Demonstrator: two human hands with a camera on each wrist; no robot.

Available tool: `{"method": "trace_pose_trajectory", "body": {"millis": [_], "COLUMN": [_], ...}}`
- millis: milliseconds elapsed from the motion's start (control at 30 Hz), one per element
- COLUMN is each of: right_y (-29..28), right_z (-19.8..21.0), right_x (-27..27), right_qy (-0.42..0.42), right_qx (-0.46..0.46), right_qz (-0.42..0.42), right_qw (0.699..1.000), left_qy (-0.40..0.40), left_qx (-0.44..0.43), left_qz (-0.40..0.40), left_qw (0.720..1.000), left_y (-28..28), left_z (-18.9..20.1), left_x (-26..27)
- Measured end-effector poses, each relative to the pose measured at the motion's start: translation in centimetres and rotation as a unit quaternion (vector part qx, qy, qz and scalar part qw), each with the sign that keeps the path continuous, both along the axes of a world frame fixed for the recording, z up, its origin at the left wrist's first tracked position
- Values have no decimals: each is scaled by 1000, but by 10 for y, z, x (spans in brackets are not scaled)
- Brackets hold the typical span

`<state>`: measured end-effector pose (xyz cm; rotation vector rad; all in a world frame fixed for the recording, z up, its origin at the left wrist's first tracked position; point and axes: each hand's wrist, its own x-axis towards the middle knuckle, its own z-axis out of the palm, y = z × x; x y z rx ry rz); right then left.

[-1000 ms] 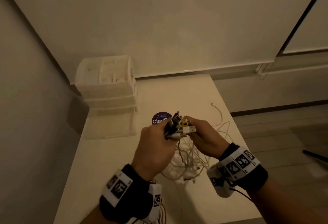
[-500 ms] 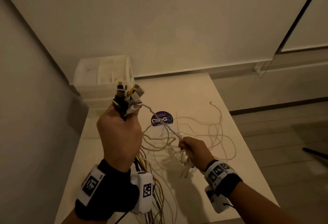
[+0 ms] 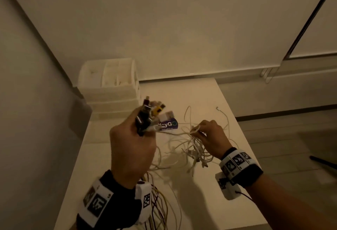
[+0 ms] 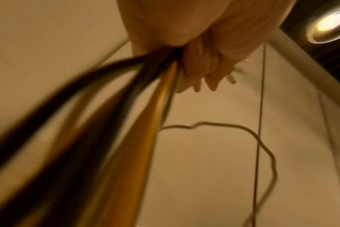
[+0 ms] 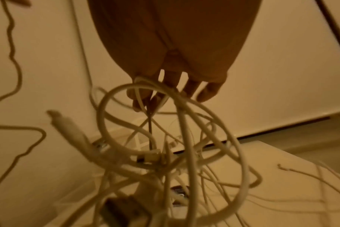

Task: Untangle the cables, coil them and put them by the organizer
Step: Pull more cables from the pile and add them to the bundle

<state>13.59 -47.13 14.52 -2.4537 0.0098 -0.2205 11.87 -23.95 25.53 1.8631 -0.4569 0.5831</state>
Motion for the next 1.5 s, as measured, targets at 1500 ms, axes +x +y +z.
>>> {"method": "trace_pose_trajectory", "body": {"millis": [1500], "right_y": [37], "right_z": [28], "right_x": [-32], "right_qy": [67], "right_qx": [-73], "right_qz": [60], "right_qw": [993], "left_qy": [381], "left_qx": [-3], "left_qz": [-142], "left_qw": [914], "left_y": [-49], "left_z": [-49], "left_x": [7]}}
